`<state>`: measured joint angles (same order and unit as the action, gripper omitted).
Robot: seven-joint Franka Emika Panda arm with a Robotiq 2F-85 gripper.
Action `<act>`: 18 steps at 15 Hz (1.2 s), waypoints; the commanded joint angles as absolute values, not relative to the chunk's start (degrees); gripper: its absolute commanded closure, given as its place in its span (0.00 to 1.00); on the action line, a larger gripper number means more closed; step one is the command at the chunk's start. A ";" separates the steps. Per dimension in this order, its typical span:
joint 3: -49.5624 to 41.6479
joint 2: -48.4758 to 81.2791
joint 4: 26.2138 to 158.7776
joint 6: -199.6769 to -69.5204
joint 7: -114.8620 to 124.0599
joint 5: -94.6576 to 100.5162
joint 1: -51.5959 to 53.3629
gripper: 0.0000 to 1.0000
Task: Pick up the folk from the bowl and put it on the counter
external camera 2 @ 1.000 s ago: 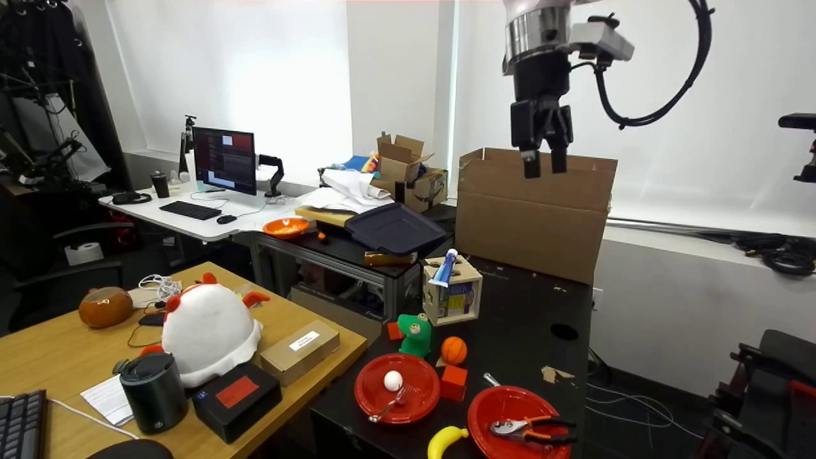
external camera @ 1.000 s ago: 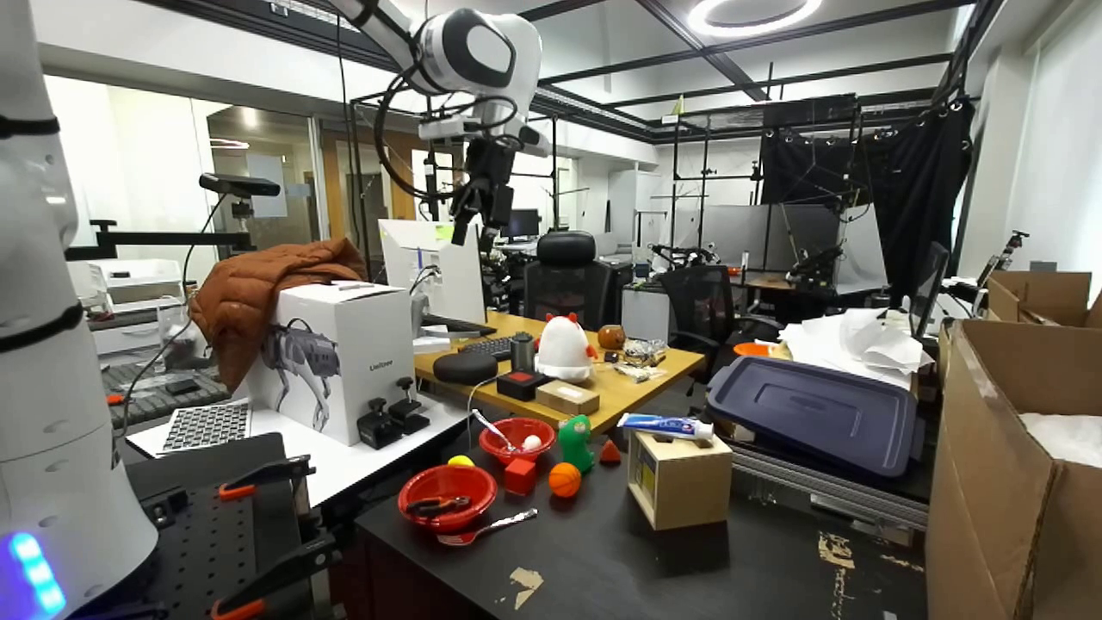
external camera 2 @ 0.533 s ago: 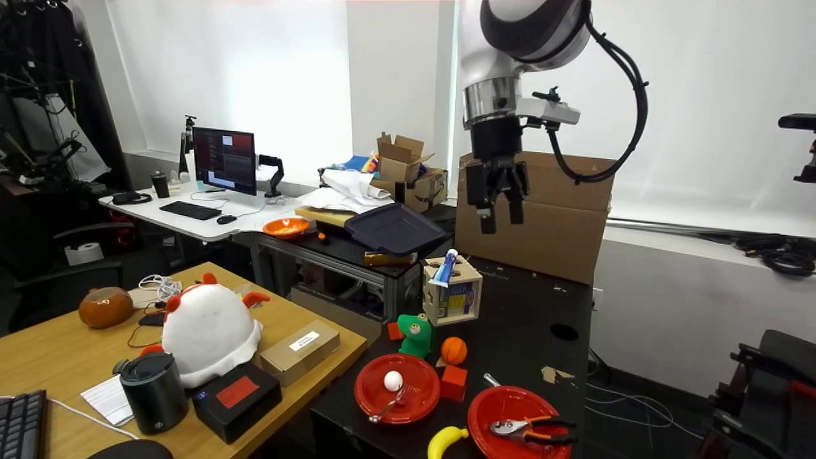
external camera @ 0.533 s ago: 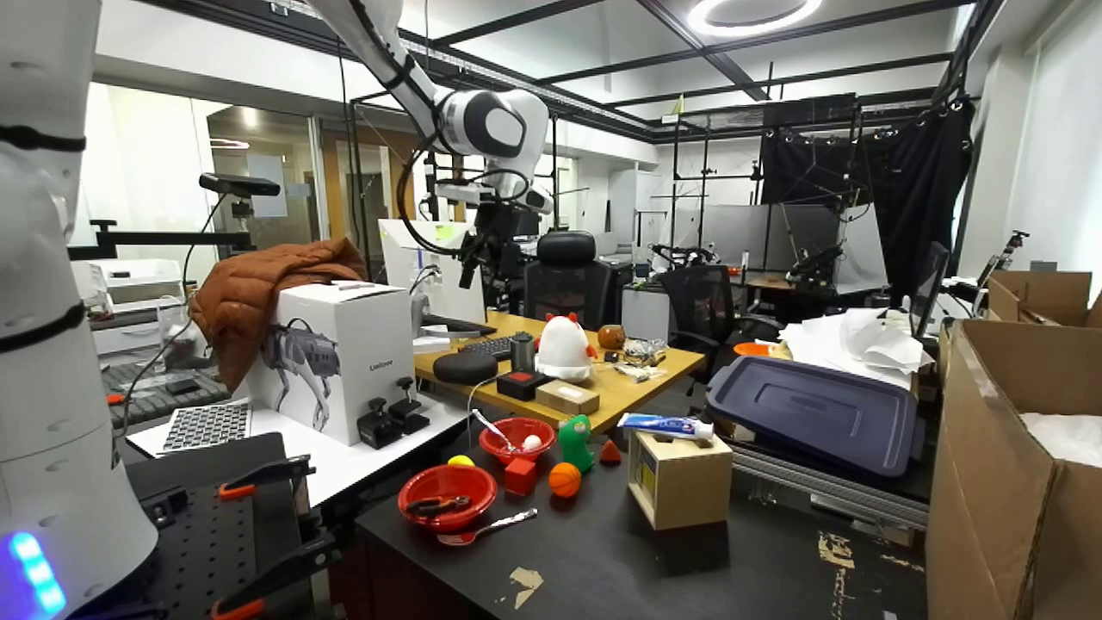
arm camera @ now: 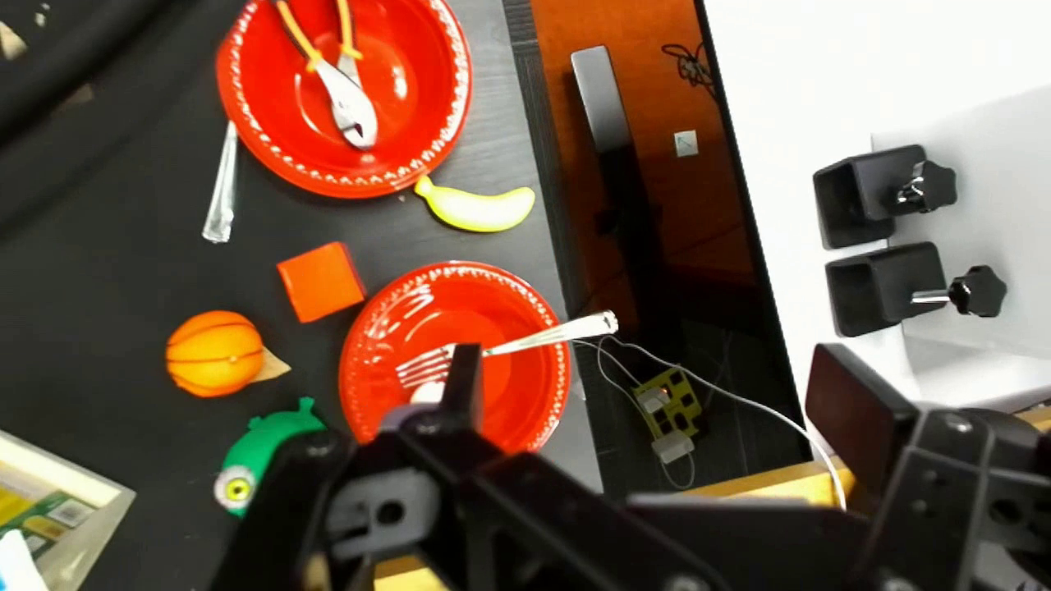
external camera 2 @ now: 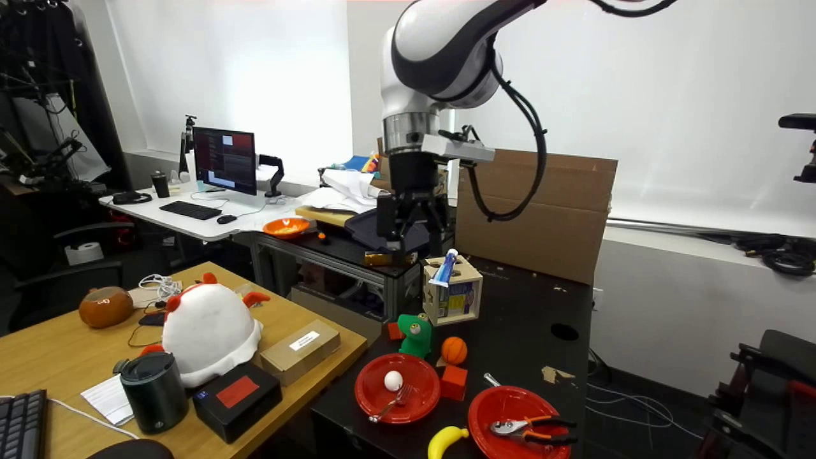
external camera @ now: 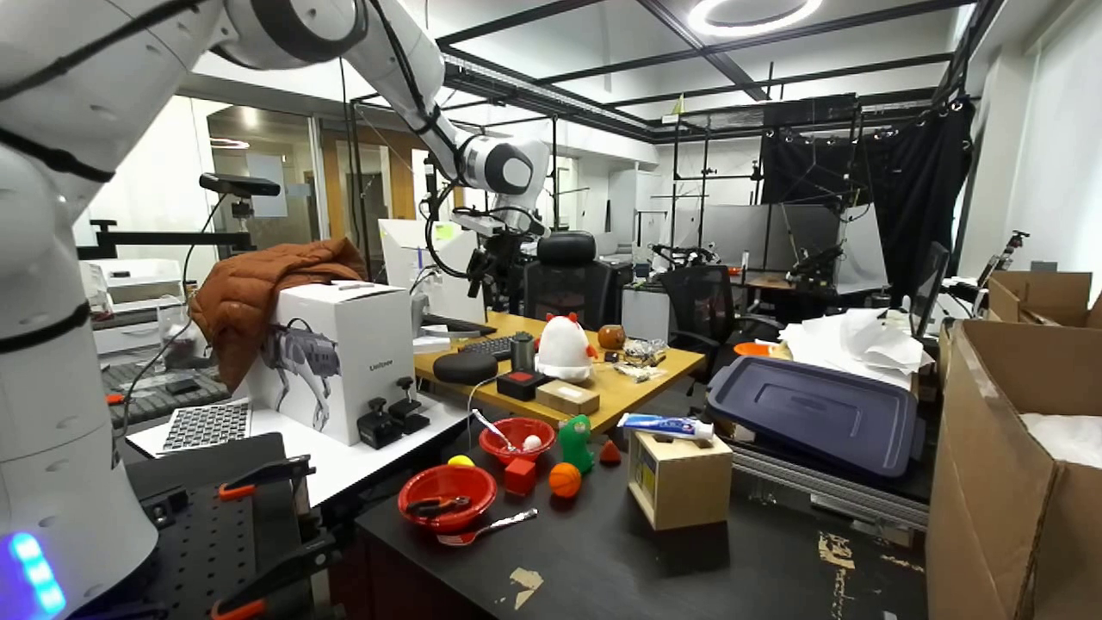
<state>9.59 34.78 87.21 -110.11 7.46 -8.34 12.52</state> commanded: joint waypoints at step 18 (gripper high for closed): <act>5.63 64.90 51.41 -99.63 48.12 -9.01 21.77 0.00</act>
